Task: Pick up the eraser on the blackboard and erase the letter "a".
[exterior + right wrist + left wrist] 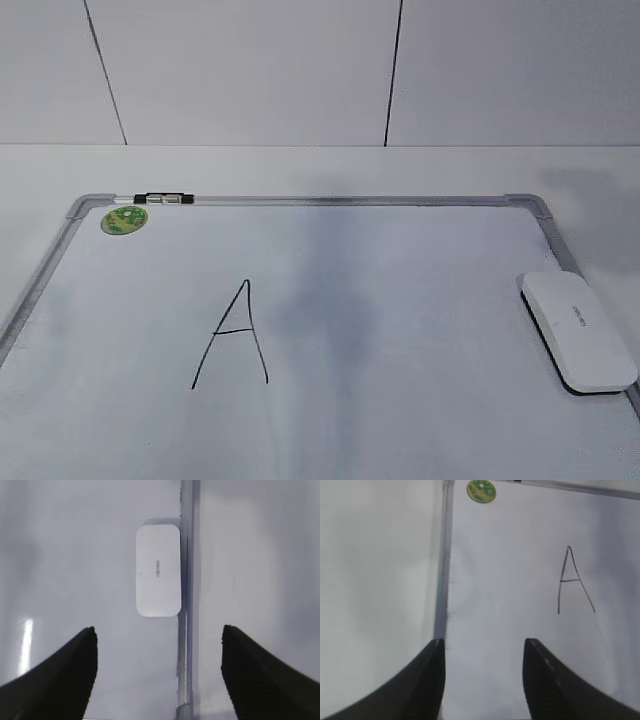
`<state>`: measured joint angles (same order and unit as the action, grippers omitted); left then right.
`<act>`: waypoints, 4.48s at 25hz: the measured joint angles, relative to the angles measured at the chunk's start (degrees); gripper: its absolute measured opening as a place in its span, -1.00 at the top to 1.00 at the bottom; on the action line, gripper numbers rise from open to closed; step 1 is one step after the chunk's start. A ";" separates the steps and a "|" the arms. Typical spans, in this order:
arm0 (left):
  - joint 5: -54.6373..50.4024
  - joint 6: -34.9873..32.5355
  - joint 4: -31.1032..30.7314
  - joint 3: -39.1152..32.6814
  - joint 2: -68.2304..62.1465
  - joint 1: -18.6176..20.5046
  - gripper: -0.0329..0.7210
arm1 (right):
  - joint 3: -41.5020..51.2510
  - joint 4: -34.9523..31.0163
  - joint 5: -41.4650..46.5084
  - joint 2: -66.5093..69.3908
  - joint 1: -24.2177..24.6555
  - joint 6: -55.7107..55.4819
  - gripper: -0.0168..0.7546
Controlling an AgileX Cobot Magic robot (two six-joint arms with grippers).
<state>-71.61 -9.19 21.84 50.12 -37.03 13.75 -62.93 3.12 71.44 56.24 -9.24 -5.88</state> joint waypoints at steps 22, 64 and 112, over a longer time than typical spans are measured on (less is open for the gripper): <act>1.02 1.35 -15.65 -16.91 23.24 -18.07 -0.10 | 31.70 5.46 0.83 -42.48 0.00 0.00 -0.58; 8.33 2.49 -14.54 -20.99 26.73 -18.29 -0.07 | 34.17 5.50 -6.10 -45.70 3.28 0.00 -0.58; 8.11 2.49 -14.34 -20.99 36.41 -14.06 -0.07 | 34.25 4.36 -5.81 -57.24 11.57 2.12 -0.58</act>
<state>-63.50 -6.70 7.50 29.13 -0.62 -0.31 -28.68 7.49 65.63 -1.00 2.33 -3.76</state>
